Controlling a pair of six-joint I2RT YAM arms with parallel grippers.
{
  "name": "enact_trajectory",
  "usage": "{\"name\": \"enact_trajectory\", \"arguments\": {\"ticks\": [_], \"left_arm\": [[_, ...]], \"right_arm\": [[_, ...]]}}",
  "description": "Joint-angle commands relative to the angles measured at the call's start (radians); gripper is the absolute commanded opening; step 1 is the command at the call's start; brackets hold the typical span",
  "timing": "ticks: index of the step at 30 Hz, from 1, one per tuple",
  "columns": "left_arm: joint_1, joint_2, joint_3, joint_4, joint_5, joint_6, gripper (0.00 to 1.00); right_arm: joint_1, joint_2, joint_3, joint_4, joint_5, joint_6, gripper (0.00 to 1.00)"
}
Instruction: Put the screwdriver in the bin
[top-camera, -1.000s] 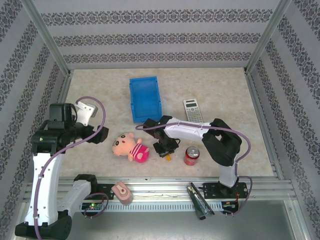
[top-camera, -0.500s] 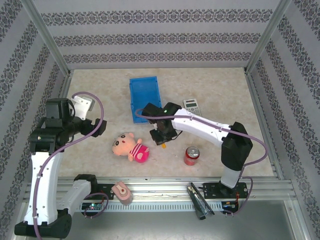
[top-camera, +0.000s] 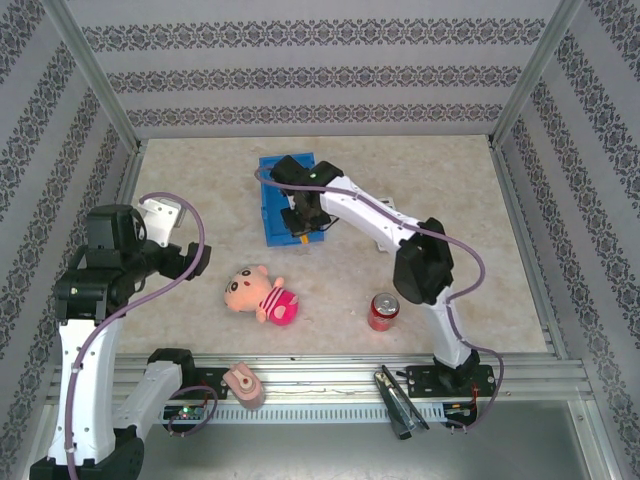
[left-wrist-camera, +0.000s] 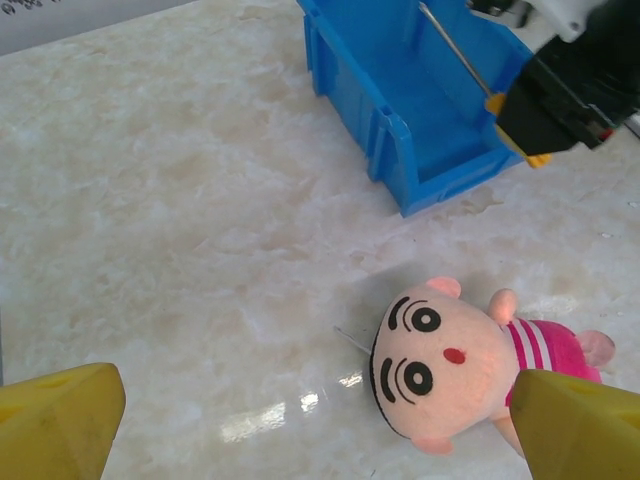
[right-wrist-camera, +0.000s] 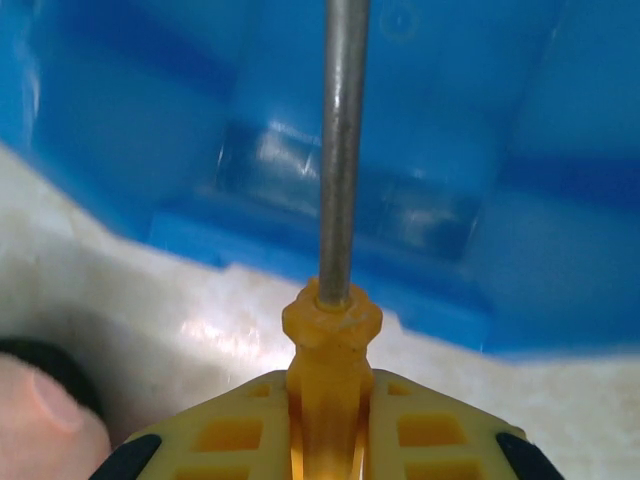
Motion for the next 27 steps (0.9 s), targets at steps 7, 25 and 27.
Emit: {"name": "enact_trajectory", "arguments": {"ticks": [7, 25, 27], "left_arm": [[0.003, -0.032, -0.022, -0.017, 0.050, -0.026, 0.99], [0.002, -0.049, -0.033, -0.042, 0.079, -0.008, 0.99], [0.002, -0.049, -0.034, -0.039, 0.082, -0.008, 0.99]], "right_arm": [[-0.011, 0.145, 0.193, 0.006, 0.095, -0.045, 0.18], [-0.051, 0.295, 0.290, 0.038, 0.070, -0.061, 0.20], [-0.052, 0.307, 0.296, 0.040, 0.071, -0.063, 0.20]]}}
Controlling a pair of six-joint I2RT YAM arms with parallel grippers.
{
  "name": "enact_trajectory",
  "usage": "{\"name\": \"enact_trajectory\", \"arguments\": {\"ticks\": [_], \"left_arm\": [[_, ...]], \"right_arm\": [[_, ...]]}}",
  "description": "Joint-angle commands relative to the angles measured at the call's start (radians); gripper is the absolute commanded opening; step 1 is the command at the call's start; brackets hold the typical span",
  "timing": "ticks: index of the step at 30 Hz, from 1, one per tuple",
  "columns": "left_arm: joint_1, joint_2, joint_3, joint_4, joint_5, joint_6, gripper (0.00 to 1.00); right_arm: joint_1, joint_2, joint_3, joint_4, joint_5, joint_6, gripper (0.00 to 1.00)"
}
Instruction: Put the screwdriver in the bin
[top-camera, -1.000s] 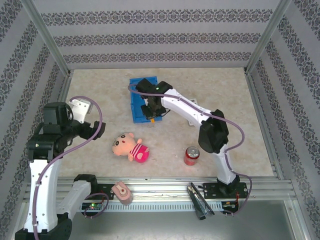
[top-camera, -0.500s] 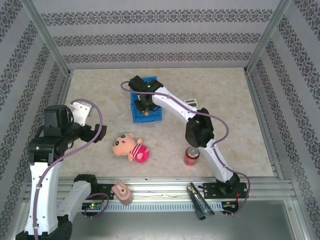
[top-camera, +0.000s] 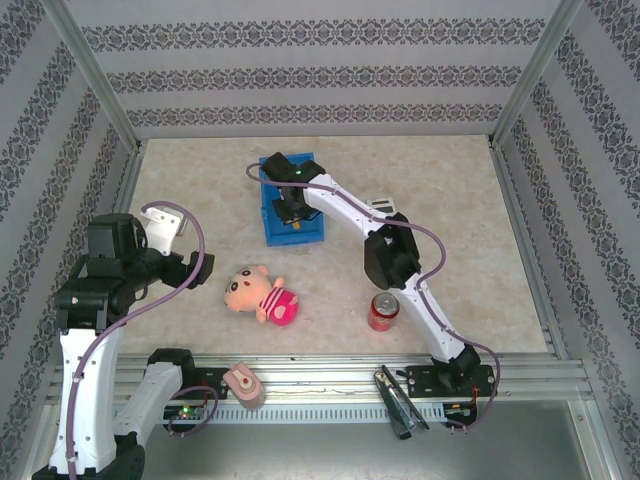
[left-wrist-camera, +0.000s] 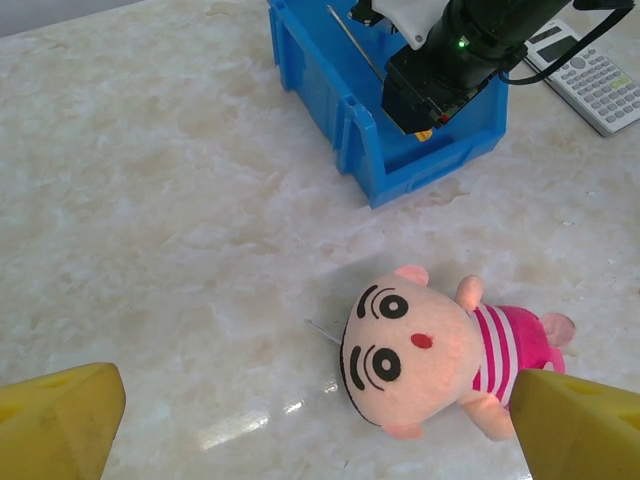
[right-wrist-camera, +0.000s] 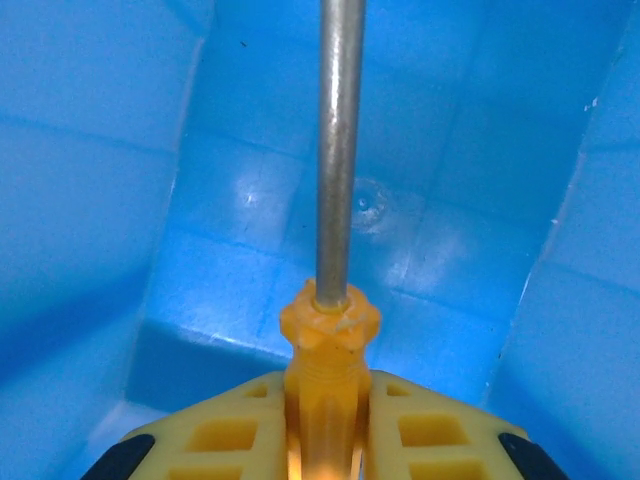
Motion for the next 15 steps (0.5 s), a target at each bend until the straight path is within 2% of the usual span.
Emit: {"name": "enact_trajectory", "arguments": {"ticks": [1, 15], "left_arm": [[0.002, -0.011, -0.003, -0.026, 0.027, -0.004, 0.99], [0.002, -0.002, -0.006, -0.024, 0.040, -0.001, 0.99]], "right_arm": [[-0.007, 0.033, 0.047, -0.014, 0.002, -0.017, 0.21], [-0.015, 0.094, 0.091, -0.040, -0.035, -0.006, 0.26]]}}
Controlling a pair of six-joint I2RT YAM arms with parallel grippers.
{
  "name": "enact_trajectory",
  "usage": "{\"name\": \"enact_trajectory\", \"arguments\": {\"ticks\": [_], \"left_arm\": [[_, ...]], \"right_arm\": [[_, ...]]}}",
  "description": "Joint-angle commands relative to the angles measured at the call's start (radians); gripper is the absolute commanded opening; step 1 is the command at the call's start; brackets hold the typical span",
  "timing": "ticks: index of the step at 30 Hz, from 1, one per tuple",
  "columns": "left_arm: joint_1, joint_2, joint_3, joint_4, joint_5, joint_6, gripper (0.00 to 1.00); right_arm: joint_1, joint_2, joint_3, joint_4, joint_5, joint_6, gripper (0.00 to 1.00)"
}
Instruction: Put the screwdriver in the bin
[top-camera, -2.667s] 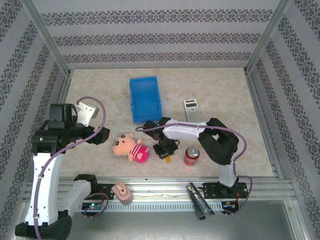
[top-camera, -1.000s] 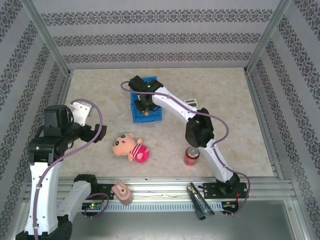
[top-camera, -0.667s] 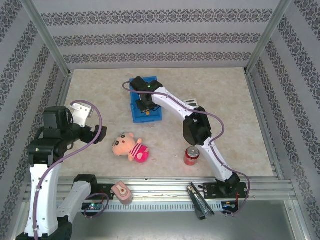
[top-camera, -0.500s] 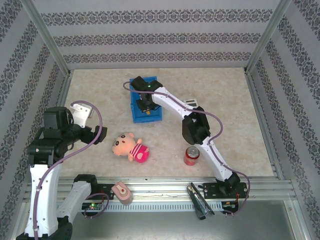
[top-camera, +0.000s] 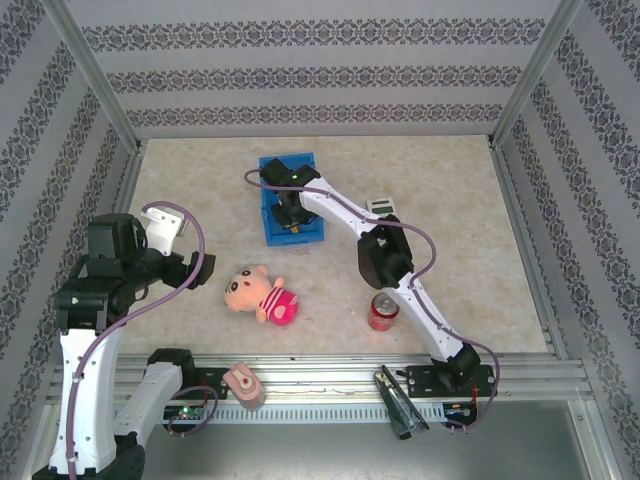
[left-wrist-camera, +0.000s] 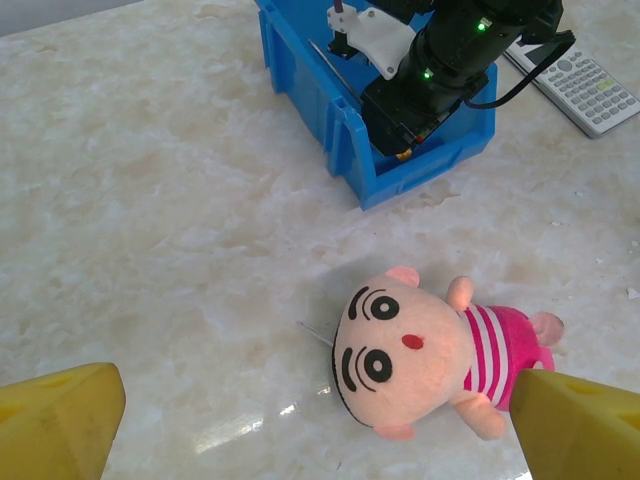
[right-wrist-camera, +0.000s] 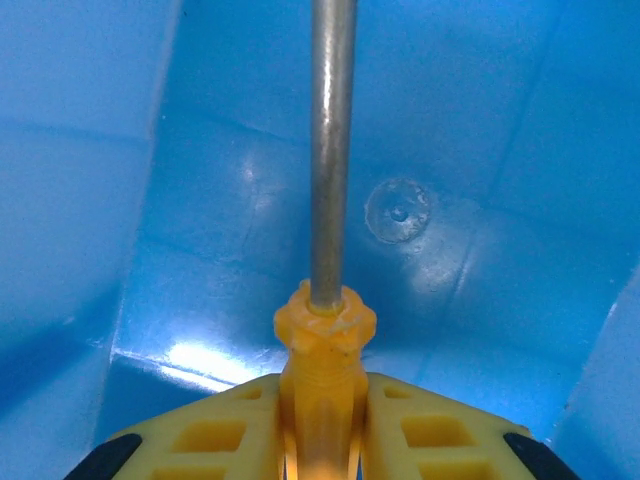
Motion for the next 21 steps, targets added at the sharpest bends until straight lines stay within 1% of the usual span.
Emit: {"name": "enact_trajectory", "arguments": {"ticks": [1, 6, 13, 17, 21], "left_arm": [[0.002, -0.002, -0.010, -0.024, 0.024, -0.003, 0.99], [0.002, -0.005, -0.037, -0.030, 0.040, 0.003, 0.99], [0.002, -0.014, -0.039, -0.023, 0.033, -0.001, 0.99], [0.002, -0.012, -0.030, -0.009, 0.010, -0.007, 0.99], [0.002, -0.011, -0.040, 0.036, -0.048, -0.036, 0.99]], "right_arm": [[-0.013, 0.008, 0.034, -0.024, -0.012, -0.001, 0.26], [-0.016, 0.002, 0.034, -0.027, -0.013, 0.004, 0.31], [-0.013, -0.030, 0.034, -0.026, 0.012, -0.004, 0.32], [-0.005, -0.084, 0.048, -0.027, 0.031, -0.003, 0.33], [0.019, -0.168, 0.045, -0.036, 0.076, -0.003, 0.36]]}}
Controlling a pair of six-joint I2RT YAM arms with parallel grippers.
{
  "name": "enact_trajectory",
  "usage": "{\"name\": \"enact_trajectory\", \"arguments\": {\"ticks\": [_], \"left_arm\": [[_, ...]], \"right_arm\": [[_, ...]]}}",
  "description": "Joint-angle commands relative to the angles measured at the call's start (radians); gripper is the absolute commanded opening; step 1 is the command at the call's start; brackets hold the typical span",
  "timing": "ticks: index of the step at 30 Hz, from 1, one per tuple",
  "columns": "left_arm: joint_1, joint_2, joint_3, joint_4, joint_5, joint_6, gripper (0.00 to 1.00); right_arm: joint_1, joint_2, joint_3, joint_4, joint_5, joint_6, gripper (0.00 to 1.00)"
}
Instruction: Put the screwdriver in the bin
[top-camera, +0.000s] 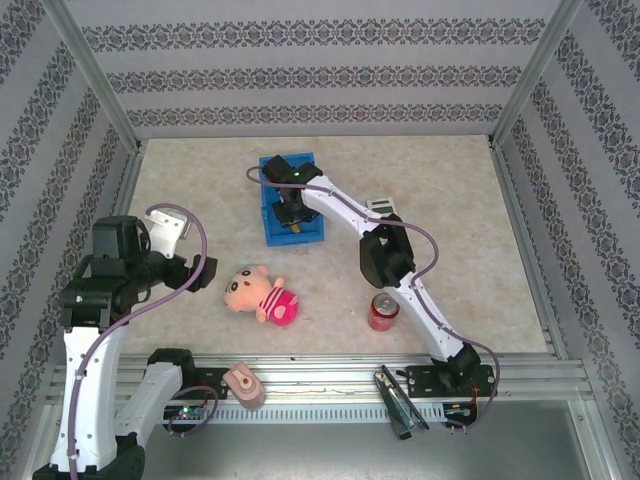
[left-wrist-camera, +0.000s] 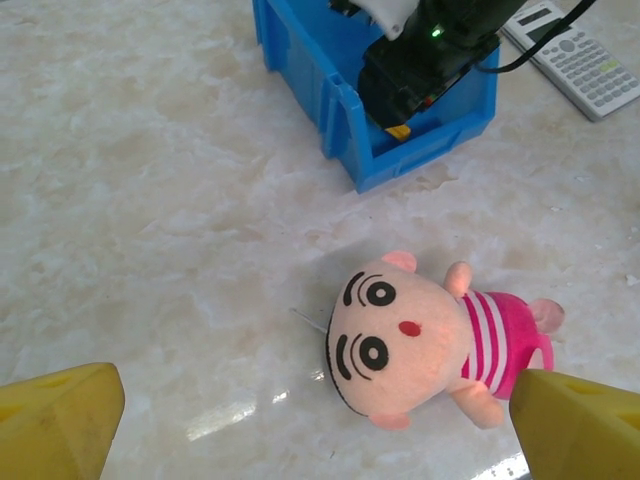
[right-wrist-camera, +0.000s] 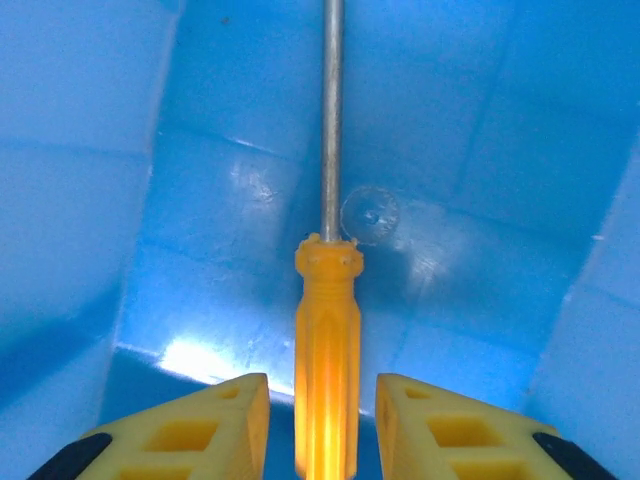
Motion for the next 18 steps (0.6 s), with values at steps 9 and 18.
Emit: {"name": "enact_trajectory", "arguments": {"ticks": [9, 18], "left_arm": [[0.002, 0.067, -0.024, 0.130, -0.081, -0.115, 0.99], [0.004, 0.155, -0.034, 0.232, -0.157, -0.219, 0.99]], "right_arm": [[0.087, -0.436, -0.159, 0.109, 0.157, -0.042, 0.43], [0.049, -0.920, -0.745, 0.541, 0.229, -0.082, 0.70]]}}
